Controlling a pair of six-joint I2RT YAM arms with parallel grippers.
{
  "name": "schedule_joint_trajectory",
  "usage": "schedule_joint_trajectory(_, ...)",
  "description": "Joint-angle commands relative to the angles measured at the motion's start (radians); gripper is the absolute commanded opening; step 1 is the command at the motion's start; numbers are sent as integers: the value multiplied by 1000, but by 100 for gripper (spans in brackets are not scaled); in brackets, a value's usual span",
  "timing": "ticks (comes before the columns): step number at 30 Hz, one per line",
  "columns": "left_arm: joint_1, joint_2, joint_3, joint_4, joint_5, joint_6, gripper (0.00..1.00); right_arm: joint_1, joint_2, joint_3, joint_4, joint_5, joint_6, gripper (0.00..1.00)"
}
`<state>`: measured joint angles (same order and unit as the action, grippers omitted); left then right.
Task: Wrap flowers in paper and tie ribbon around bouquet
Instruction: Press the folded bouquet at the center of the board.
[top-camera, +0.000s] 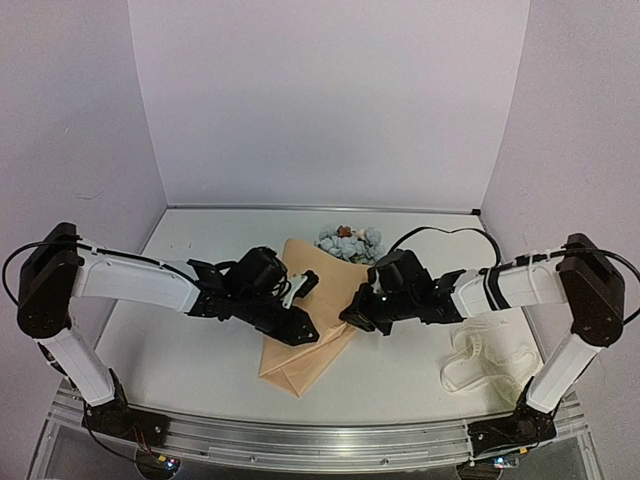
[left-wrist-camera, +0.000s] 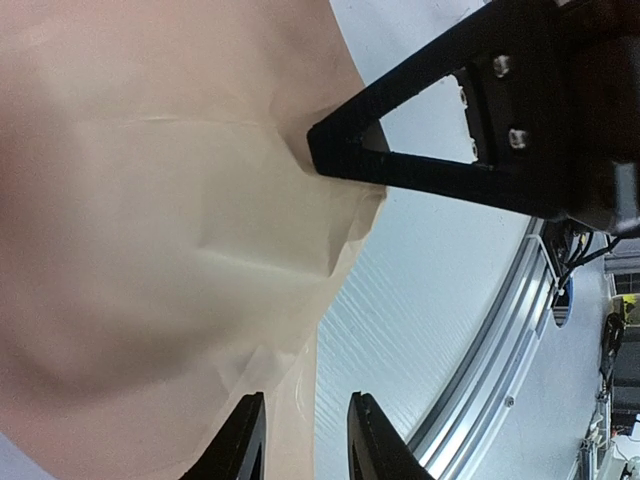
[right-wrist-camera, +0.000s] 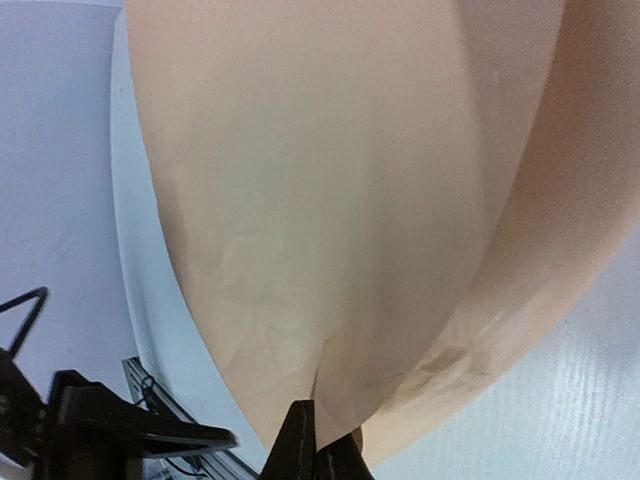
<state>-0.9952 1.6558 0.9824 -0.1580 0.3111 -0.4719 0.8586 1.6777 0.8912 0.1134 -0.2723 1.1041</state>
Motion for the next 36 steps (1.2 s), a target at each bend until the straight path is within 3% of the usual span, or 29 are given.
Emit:
schedule_joint_trajectory(1,22,-65,-55,-19,1,9,29,-6,-77,-29,-162,-12,-143,0)
schedule_joint_trajectory(12,22,72,-73,30,82,-1,21,-5,-106,-84,-248,-16,-225,2)
schedule_joint_trajectory(16,17,103,-79,66,113,-27,19,-6,-120,-90,-279,-15,-226,20)
schedule_joint_trajectory(17,15,109,-81,74,115,-33,19,-6,-122,-91,-281,-16,-222,31)
schedule_joint_trajectory(20,12,115,-82,84,117,-43,19,-6,-128,-107,-276,-14,-199,48)
schedule_joint_trajectory(24,12,116,-91,95,111,-56,18,-6,-116,-109,-237,0,-170,61)
schedule_joint_trajectory(29,12,95,-115,121,100,-82,18,-10,-50,-80,-209,29,-164,62)
schedule_joint_trajectory(36,13,-14,-161,127,8,-121,19,-63,47,-20,-156,-16,-168,46)
